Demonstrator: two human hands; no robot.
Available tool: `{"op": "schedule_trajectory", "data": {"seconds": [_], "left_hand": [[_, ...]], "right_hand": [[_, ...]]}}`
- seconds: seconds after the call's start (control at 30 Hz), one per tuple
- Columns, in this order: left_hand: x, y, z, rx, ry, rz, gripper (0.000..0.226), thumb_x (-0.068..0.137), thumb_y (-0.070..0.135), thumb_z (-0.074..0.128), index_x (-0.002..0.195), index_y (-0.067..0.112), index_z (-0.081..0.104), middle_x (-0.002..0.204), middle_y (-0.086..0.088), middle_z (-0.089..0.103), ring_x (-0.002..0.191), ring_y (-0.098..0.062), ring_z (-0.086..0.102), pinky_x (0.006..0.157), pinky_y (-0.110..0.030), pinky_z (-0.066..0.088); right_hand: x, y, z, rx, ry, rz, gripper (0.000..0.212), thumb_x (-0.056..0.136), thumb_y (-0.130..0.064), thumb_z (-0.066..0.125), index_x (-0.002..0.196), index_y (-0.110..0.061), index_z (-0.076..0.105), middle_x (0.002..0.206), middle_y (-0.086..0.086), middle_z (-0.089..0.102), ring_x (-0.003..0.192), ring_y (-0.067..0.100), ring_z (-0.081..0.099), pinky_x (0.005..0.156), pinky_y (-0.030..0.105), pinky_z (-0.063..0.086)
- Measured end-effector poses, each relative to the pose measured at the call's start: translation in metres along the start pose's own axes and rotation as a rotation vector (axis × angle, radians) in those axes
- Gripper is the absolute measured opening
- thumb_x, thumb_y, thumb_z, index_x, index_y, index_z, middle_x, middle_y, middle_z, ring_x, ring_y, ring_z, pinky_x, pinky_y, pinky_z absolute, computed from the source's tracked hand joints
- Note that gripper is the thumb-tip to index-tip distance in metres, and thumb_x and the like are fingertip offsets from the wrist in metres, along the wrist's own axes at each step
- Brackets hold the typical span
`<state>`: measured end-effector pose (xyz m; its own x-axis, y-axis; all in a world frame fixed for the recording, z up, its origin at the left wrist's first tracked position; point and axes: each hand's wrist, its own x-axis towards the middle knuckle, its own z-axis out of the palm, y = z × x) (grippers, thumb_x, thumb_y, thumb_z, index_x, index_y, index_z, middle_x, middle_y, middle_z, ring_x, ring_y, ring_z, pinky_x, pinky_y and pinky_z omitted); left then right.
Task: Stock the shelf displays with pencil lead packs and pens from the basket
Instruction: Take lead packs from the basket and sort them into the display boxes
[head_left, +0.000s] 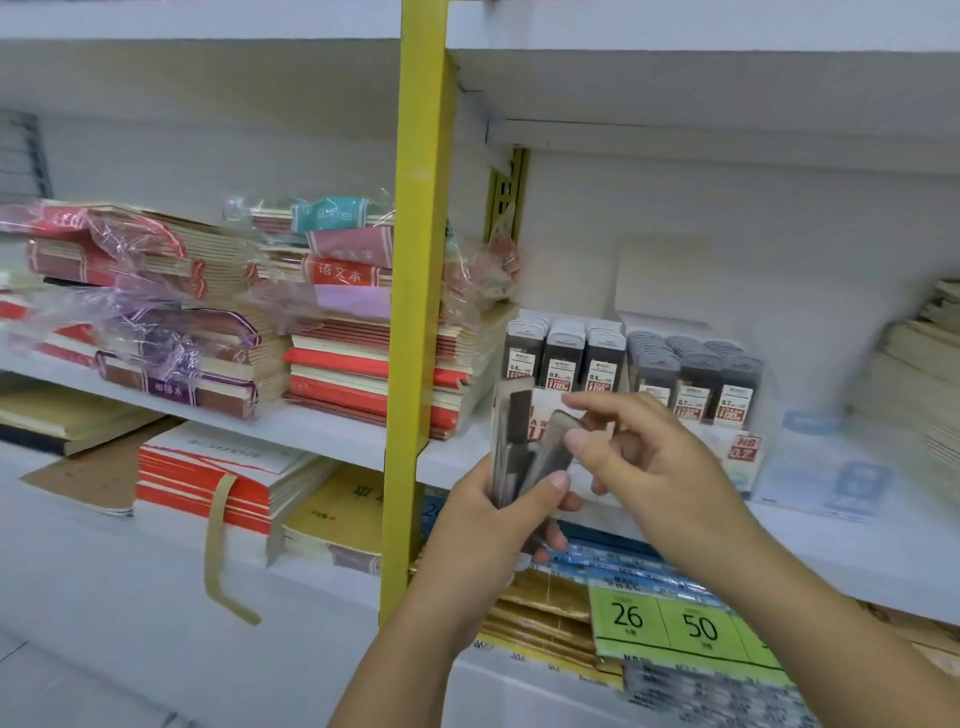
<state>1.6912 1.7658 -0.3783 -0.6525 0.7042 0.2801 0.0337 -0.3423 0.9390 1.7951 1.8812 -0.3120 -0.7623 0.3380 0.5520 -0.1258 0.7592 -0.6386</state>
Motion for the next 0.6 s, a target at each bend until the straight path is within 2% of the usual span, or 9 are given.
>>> {"op": "schedule_trajectory", "data": {"seconds": [0.07, 0.13, 0.23, 0.3, 0.37, 0.47, 0.6], "left_hand": [[-0.005, 0.001, 0.007, 0.099, -0.028, 0.001, 0.007, 0.087, 0.04, 0.074, 0.093, 0.041, 0.07, 0.086, 0.006, 0.077, 0.063, -0.007, 0.065, 0.058, -0.018, 0.051], [-0.011, -0.001, 0.013, 0.187, -0.063, -0.01, 0.022, 0.074, 0.054, 0.075, 0.093, 0.047, 0.067, 0.078, 0.015, 0.072, 0.064, -0.001, 0.064, 0.059, -0.015, 0.05], [-0.018, -0.004, 0.015, 0.198, -0.058, -0.097, 0.038, 0.062, 0.064, 0.078, 0.094, 0.047, 0.065, 0.075, 0.018, 0.068, 0.064, 0.002, 0.063, 0.063, -0.019, 0.051], [-0.023, -0.005, 0.011, 0.138, -0.043, -0.164, 0.042, 0.058, 0.06, 0.081, 0.095, 0.044, 0.069, 0.074, 0.014, 0.07, 0.058, -0.002, 0.061, 0.056, -0.019, 0.047], [-0.025, -0.005, 0.008, 0.123, -0.02, -0.191, 0.037, 0.066, 0.048, 0.084, 0.098, 0.033, 0.072, 0.067, 0.009, 0.069, 0.052, -0.003, 0.056, 0.05, -0.016, 0.044], [-0.027, -0.005, 0.005, 0.099, 0.062, -0.175, 0.022, 0.086, 0.036, 0.075, 0.099, 0.018, 0.074, 0.062, 0.005, 0.065, 0.046, -0.004, 0.049, 0.046, -0.015, 0.04], [-0.025, -0.002, 0.007, -0.014, 0.156, -0.146, 0.031, 0.08, 0.042, 0.076, 0.102, 0.02, 0.073, 0.062, -0.002, 0.058, 0.049, -0.008, 0.043, 0.045, -0.019, 0.036]], "right_hand": [[-0.01, 0.008, 0.004, 0.166, 0.054, 0.074, 0.021, 0.076, -0.055, 0.065, 0.095, -0.049, 0.063, 0.098, -0.017, 0.062, 0.078, 0.013, 0.064, 0.074, 0.029, 0.054], [-0.017, 0.016, 0.004, 0.276, 0.091, 0.137, 0.013, 0.081, -0.037, 0.073, 0.087, -0.039, 0.062, 0.092, -0.01, 0.065, 0.081, 0.017, 0.067, 0.073, 0.034, 0.056], [-0.023, 0.026, -0.005, 0.369, 0.109, 0.191, 0.02, 0.088, -0.013, 0.067, 0.087, -0.033, 0.066, 0.093, -0.01, 0.07, 0.086, 0.008, 0.068, 0.069, 0.022, 0.054], [-0.025, 0.03, -0.016, 0.437, 0.144, 0.207, 0.028, 0.088, -0.002, 0.063, 0.096, -0.029, 0.068, 0.098, -0.012, 0.072, 0.095, 0.003, 0.067, 0.071, 0.017, 0.054], [-0.027, 0.033, -0.027, 0.483, 0.175, 0.213, 0.036, 0.087, 0.006, 0.062, 0.1, -0.027, 0.068, 0.099, -0.01, 0.073, 0.097, 0.003, 0.067, 0.074, 0.015, 0.054], [-0.033, 0.035, -0.036, 0.509, 0.129, 0.221, 0.044, 0.085, 0.012, 0.061, 0.097, -0.029, 0.072, 0.099, -0.009, 0.073, 0.096, 0.005, 0.069, 0.073, 0.018, 0.056], [-0.041, 0.034, -0.032, 0.397, -0.02, 0.286, 0.042, 0.083, 0.004, 0.069, 0.091, -0.037, 0.074, 0.1, -0.014, 0.072, 0.089, 0.002, 0.07, 0.066, 0.017, 0.056]]}}
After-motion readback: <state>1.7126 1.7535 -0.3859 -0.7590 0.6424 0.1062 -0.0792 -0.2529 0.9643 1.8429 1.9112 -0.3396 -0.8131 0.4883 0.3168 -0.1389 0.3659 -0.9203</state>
